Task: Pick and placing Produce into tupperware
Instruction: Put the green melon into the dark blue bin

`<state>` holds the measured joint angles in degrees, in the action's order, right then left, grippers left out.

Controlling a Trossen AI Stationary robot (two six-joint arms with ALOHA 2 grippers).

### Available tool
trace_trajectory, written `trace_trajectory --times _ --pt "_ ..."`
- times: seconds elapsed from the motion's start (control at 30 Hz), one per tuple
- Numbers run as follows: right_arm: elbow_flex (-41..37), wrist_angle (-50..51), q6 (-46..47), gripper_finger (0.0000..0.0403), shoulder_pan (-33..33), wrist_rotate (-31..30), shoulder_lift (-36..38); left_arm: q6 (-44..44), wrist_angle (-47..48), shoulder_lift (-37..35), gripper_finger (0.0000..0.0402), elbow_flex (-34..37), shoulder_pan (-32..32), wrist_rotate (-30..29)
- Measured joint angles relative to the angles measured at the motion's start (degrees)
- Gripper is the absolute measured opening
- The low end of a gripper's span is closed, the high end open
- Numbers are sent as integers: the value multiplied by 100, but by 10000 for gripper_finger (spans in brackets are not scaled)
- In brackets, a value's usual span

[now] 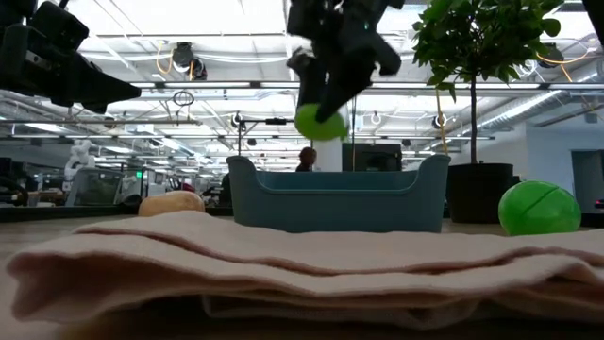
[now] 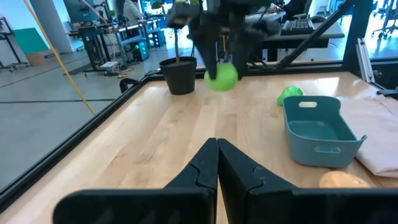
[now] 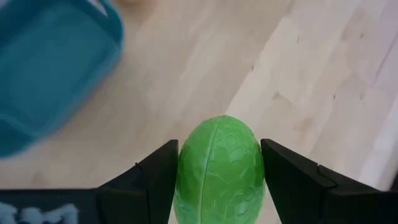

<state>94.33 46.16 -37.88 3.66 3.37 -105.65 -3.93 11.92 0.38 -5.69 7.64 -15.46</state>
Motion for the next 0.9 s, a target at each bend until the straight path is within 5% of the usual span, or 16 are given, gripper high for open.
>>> trace_trajectory --times 0.9 --pt "23 -582 1495 203 -262 1213 313 6 -6 0 10 0 2 -2"
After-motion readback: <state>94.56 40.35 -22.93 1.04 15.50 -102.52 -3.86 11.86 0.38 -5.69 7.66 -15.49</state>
